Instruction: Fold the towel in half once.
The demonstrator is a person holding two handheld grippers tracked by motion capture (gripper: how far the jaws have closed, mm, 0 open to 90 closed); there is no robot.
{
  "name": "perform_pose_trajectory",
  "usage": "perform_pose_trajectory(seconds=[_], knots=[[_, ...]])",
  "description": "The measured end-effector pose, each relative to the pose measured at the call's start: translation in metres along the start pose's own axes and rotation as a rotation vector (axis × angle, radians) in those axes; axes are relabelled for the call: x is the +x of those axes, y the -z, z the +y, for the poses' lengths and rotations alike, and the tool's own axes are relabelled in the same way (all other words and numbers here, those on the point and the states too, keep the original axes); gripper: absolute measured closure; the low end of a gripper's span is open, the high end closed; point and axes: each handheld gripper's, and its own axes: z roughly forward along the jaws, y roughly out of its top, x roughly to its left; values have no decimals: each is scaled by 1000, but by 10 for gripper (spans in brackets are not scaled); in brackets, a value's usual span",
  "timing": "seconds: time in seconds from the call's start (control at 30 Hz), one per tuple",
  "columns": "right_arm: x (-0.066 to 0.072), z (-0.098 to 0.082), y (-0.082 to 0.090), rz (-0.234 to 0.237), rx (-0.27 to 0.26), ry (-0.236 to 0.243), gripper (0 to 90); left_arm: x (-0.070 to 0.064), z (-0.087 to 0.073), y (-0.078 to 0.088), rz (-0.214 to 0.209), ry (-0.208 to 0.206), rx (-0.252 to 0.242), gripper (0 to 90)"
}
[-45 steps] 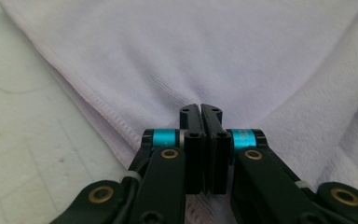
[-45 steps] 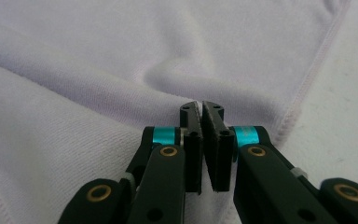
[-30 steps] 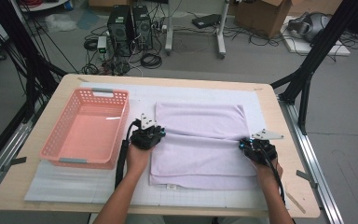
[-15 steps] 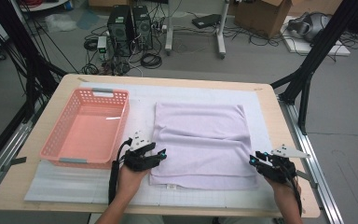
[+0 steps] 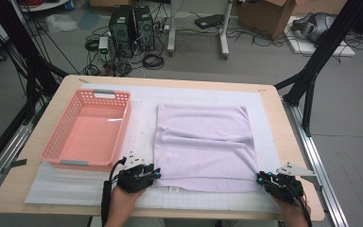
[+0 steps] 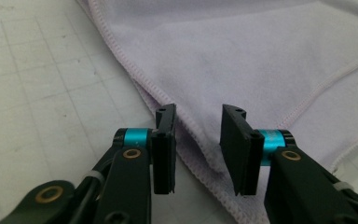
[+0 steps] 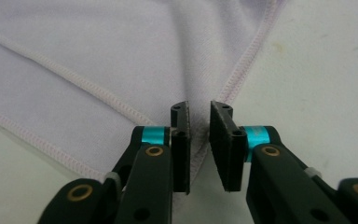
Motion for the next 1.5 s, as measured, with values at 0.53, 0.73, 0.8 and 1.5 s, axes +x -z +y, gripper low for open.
perform_pose_trajectory(seconds=[0.53,0.73,0.8,1.5], knots=[[12,2,2,-52,-30,117,781,-14,-1,6,48,-135,-87,733],[8,2,-1,-23,-17,76,870,-15,-1,-1,41,-108,-14,867],[6,2,0,-12,-27,59,872,-14,-1,-1,34,-99,-14,874],[14,-16,36,53,-13,-12,822,-14,-17,40,-68,-12,-49,840]])
